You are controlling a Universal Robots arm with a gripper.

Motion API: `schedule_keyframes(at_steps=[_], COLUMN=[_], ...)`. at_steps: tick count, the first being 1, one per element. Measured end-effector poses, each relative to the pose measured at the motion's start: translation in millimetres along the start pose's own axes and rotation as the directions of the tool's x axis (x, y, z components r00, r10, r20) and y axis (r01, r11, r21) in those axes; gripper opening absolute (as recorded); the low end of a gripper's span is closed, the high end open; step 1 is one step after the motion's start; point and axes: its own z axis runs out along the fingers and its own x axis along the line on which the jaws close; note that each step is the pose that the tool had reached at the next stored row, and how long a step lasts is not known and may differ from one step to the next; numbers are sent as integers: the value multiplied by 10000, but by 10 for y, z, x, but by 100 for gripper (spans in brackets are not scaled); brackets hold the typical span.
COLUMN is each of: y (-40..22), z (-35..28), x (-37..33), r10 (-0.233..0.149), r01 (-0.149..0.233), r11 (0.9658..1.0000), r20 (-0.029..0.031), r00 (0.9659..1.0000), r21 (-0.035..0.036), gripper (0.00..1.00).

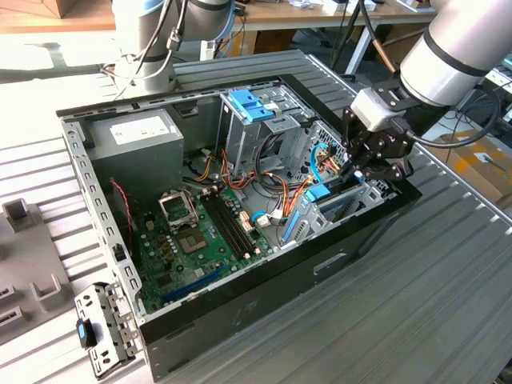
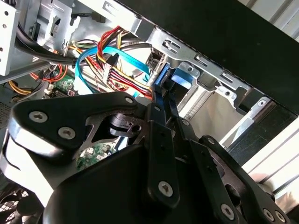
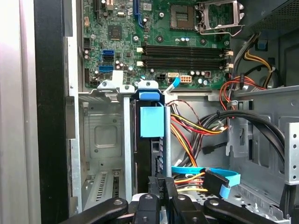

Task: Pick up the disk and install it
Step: 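Insert the first disk wire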

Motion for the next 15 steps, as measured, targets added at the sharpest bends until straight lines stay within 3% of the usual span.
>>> schedule_keyframes(at_steps=[6, 8, 12, 15], y=[0, 0, 0, 0], z=[6, 7, 7, -47], x=[1, 1, 1, -6], r10=[1, 0, 0, 1], r01=[-1, 0, 0, -1], r11=[10000, 10000, 10000, 10000], r20=[-1, 1, -2, -2], r00=[10000, 10000, 10000, 10000], r21=[-1, -1, 0, 0], gripper=[17, 25, 25, 25])
